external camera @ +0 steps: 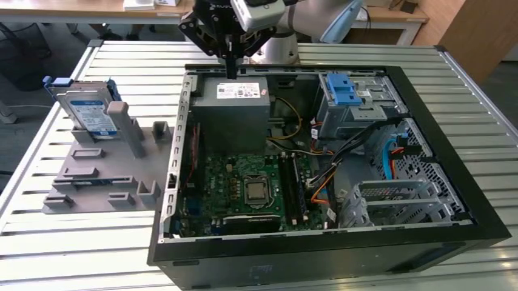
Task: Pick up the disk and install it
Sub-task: 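Reach for the disk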
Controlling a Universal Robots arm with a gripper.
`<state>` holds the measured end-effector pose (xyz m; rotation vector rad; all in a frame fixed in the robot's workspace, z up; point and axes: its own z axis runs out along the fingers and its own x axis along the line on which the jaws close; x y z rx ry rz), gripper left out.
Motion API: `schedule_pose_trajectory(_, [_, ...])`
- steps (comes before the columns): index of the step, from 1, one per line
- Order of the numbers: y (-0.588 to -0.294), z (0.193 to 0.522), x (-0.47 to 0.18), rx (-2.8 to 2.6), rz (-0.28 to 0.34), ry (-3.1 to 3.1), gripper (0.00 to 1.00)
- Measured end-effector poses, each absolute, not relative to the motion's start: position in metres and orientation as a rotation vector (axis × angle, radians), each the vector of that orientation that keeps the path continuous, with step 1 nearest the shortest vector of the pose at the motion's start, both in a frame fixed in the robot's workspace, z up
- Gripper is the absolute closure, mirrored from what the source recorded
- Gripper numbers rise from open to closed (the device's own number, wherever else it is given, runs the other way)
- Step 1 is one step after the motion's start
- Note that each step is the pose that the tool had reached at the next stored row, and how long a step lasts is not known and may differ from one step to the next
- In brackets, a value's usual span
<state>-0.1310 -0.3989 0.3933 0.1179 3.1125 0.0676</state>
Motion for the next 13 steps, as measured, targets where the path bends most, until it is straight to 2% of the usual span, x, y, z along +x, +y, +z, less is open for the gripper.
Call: schedule_pose_trajectory(13, [-0.3989,0.3933,-0.1341,0.118,0.068,3.112,0.89])
